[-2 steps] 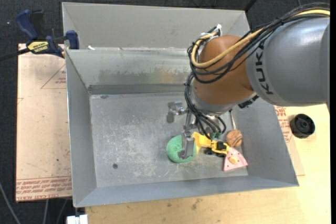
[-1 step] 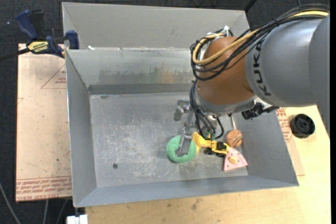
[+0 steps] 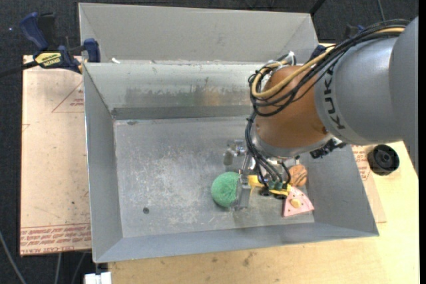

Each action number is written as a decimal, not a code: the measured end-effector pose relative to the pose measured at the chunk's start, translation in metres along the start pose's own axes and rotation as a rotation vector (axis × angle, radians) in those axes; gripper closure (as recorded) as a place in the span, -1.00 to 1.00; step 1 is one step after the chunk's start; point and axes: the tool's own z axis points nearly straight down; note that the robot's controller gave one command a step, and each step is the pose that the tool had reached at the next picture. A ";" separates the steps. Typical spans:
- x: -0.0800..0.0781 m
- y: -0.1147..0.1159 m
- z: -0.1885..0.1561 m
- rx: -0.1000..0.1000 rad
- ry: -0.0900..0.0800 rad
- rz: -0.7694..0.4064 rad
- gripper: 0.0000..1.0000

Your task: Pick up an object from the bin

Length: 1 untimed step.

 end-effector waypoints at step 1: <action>-0.024 -0.011 0.029 -0.001 0.001 0.412 1.00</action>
Offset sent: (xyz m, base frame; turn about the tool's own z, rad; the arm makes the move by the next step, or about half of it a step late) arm 0.0000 0.0000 0.0000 0.0000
